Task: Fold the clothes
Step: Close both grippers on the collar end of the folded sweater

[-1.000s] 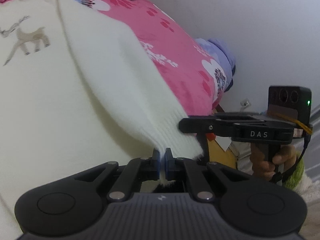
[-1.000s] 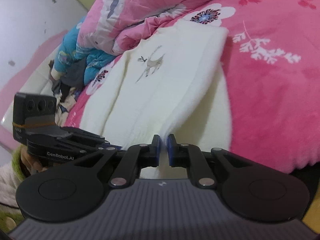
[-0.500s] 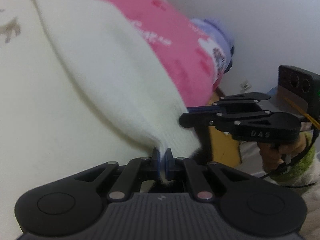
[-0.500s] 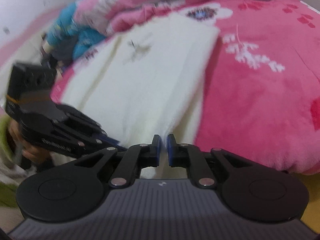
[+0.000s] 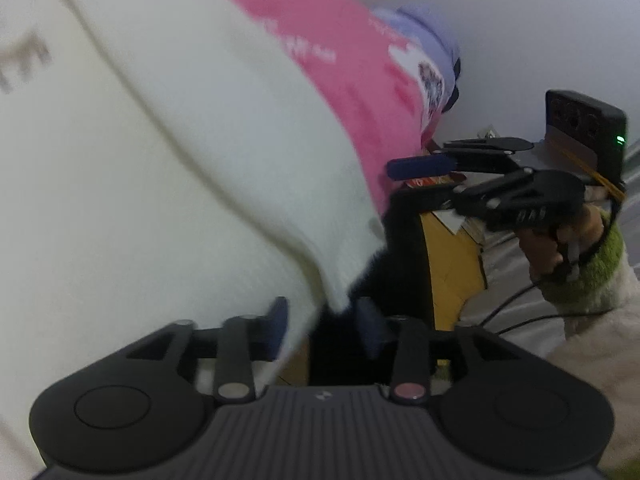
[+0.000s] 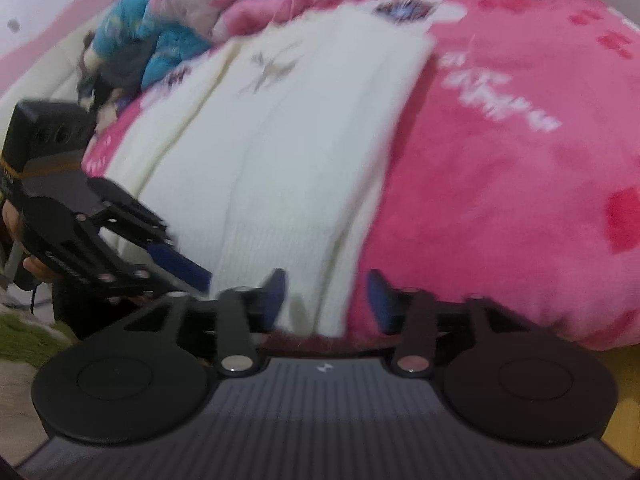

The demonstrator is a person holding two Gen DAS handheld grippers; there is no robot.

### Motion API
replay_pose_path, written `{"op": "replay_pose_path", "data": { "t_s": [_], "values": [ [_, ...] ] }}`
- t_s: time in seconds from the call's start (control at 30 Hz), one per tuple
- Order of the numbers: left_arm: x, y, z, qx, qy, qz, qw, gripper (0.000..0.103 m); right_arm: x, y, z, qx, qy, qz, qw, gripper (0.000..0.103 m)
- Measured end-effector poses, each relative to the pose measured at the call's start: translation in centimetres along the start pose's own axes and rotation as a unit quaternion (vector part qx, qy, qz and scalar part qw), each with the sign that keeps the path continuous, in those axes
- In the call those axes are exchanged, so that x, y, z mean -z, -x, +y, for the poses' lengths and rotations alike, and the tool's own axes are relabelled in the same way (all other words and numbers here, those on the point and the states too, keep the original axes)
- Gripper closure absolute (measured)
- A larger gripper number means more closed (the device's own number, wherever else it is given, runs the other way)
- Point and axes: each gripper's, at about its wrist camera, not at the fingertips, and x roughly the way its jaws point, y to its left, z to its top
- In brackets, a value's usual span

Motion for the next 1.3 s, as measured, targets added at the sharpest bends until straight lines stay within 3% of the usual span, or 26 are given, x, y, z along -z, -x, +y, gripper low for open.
{"op": "replay_pose_path", "data": {
  "t_s": [0.17,0.3,0.47,0.63,0.77,0.87,1.07,1.13,1.23,1.3],
  "values": [
    [-6.4,3.6,4.8,-0.065,0.050,-0.085,0.9930,0.045,-2.8,1.3,-3.7,-0.062,-0.097,-0.097,0.989,0.041],
    [-13.0,4.1,11.7,-0.129,0.132,-0.152,0.9710,0.042,-4.8,-1.5,-5.7,-0.067,-0.141,-0.128,0.979,0.041],
    [-20.7,1.7,20.1,-0.172,0.192,-0.186,0.9480,0.042,-7.1,-6.2,-7.9,-0.057,-0.179,-0.133,0.973,0.041],
    [-25.1,-1.3,25.6,-0.136,0.250,-0.185,0.9406,0.044,-9.1,-9.2,-9.9,-0.073,-0.210,-0.135,0.966,0.043],
    [-25.9,-2.0,27.3,-0.093,0.269,-0.209,0.9354,0.045,-10.1,-10.3,-10.4,-0.085,-0.211,-0.137,0.964,0.046],
    [-26.1,-2.2,27.6,-0.053,0.280,-0.218,0.9333,0.051,-10.6,-10.8,-10.6,-0.094,-0.211,-0.137,0.963,0.056],
    [-26.4,-1.9,27.2,-0.045,0.279,-0.192,0.9398,0.082,-11.3,-11.5,-10.6,-0.098,-0.198,-0.147,0.964,0.086],
    [-26.1,-1.3,26.9,-0.027,0.276,-0.198,0.9400,0.082,-11.2,-11.3,-10.5,-0.104,-0.195,-0.155,0.963,0.091],
    [-26.0,-1.0,26.8,-0.008,0.271,-0.208,0.9398,0.069,-11.1,-10.7,-10.2,-0.121,-0.179,-0.171,0.961,0.093],
    [-26.4,-1.7,27.0,-0.005,0.276,-0.204,0.9393,0.067,-11.1,-10.6,-9.9,-0.129,-0.173,-0.175,0.961,0.093]
  ]
}}
